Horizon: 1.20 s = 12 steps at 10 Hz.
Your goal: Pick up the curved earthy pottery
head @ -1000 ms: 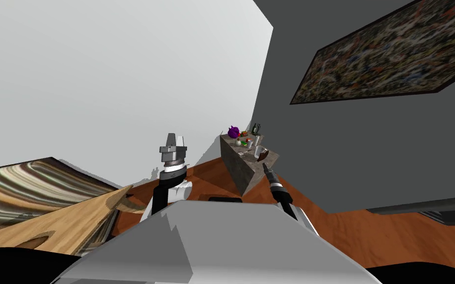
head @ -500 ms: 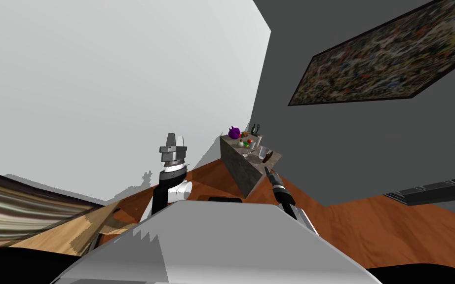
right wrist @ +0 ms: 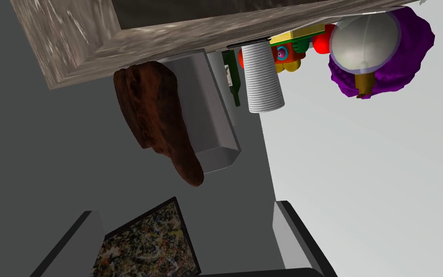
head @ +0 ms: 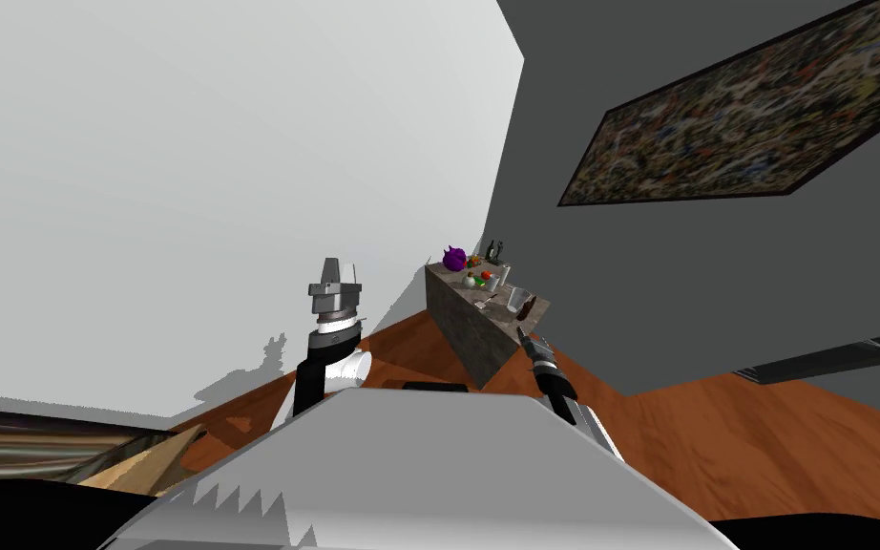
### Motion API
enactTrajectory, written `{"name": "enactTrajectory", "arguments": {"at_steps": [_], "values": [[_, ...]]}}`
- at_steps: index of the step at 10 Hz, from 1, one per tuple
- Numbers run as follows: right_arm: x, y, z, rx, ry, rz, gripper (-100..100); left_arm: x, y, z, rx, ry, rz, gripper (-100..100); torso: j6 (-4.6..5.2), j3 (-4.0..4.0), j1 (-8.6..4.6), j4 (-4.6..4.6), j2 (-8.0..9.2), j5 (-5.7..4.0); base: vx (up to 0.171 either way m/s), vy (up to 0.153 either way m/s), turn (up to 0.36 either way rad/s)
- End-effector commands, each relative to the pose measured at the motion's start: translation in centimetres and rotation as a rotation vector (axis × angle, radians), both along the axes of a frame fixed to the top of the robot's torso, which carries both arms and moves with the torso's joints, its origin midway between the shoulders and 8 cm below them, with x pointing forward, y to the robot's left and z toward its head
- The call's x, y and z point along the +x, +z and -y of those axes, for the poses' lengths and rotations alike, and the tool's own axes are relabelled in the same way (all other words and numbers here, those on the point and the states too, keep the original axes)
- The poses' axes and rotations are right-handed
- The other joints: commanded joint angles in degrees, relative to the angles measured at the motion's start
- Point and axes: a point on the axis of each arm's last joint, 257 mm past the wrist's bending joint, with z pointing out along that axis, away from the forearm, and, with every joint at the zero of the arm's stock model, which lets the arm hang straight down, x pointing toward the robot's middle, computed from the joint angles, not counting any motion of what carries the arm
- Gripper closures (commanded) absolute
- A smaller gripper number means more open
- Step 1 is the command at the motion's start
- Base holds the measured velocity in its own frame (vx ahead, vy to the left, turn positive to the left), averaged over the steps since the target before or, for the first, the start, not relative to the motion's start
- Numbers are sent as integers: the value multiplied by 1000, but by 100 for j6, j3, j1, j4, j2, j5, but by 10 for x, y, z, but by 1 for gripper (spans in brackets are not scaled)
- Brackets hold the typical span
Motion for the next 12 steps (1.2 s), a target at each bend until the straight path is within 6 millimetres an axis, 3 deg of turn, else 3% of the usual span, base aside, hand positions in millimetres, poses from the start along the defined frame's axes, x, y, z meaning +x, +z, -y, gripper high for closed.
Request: {"name": "enactTrajectory", "arguments": {"at_steps": [1, 6, 10, 11, 12], "values": [[-1, -1, 11, -56, -11, -23, -100, 0, 0, 0, 0, 0, 0, 0, 0, 0, 0, 0, 0, 0, 138, 66, -60], [1, 6, 32, -182, -34, -57, -100, 0, 0, 0, 0, 0, 0, 0, 0, -3, -34, -1, -4, -7, 128, 23, -30], [3, 13, 42, -228, -45, -60, -100, 0, 0, 0, 0, 0, 0, 0, -1, -11, -76, -5, -17, -17, 132, -68, -10], [3, 14, 42, -231, -45, -60, 0, 0, 0, 0, 0, 0, 0, 0, 0, 4, -58, 0, 10, -14, 13, -9, 2], [30, 20, 28, -228, 27, -17, -100, 0, 0, 0, 0, 0, 0, 0, 0, 16, -44, 5, 31, -10, 10, 60, -194]]}}
